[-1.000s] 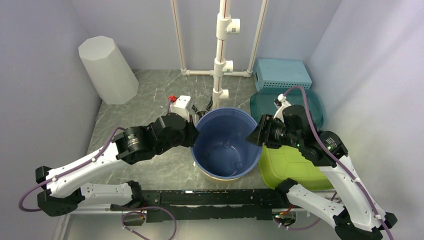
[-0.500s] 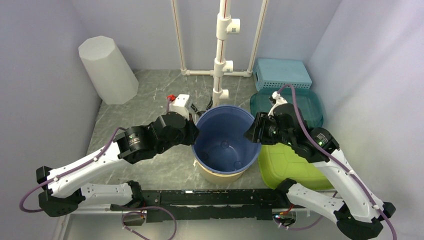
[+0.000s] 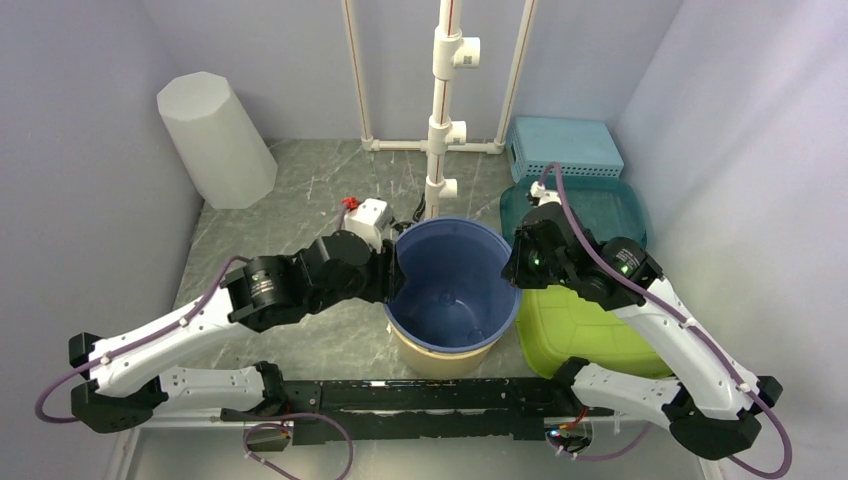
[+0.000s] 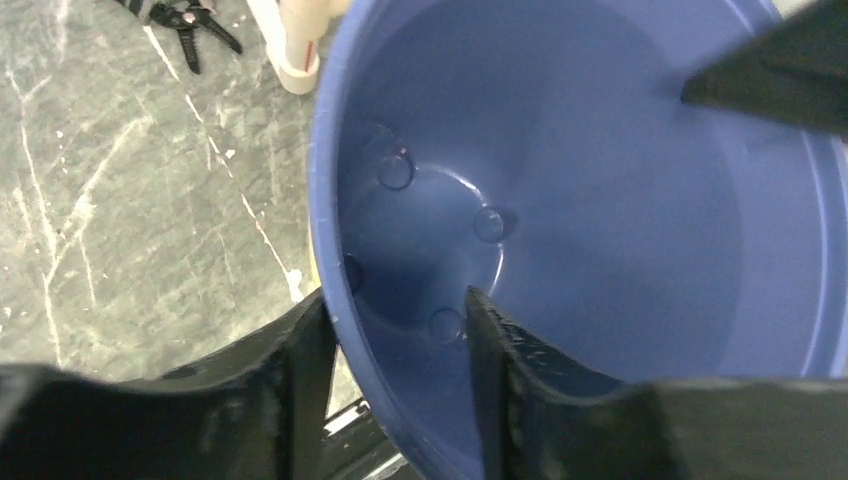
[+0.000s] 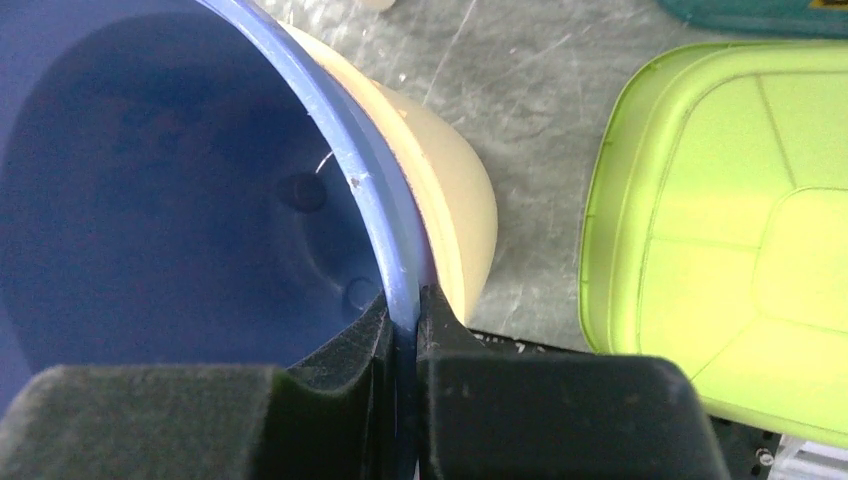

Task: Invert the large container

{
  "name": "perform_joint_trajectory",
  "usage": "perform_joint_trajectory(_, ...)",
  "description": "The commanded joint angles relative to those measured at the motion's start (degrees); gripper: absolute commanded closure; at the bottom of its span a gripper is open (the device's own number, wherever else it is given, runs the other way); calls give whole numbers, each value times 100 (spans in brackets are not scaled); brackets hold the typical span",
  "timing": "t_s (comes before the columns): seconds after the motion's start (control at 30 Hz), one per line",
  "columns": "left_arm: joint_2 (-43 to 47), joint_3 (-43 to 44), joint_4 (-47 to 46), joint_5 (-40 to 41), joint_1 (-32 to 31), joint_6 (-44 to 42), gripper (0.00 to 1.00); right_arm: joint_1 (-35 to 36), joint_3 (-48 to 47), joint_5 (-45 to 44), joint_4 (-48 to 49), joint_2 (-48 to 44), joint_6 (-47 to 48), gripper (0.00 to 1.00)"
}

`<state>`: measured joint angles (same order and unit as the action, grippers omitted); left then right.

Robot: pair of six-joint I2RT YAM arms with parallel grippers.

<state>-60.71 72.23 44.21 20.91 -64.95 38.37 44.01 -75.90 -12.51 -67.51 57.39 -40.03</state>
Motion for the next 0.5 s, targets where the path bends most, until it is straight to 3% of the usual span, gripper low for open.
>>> perform_joint_trajectory(0.0,629,224,-828,-802,-352,-84,43,-103,-358,476,392,-57,-68,100)
perform_joint_trajectory(0.1,1354,-289,-1064,-552,-356,19,35,-229,-264,715,405,-177,-56,100)
perform_joint_trajectory(0.23,1977,-730,-995,-331,-352,214,34,-280,45,681,540,-310,-184,100)
perform_joint_trajectory(0.47,1799,-714,-464,-313,-352,328,33,-347,35,413,526,-403,-396,100)
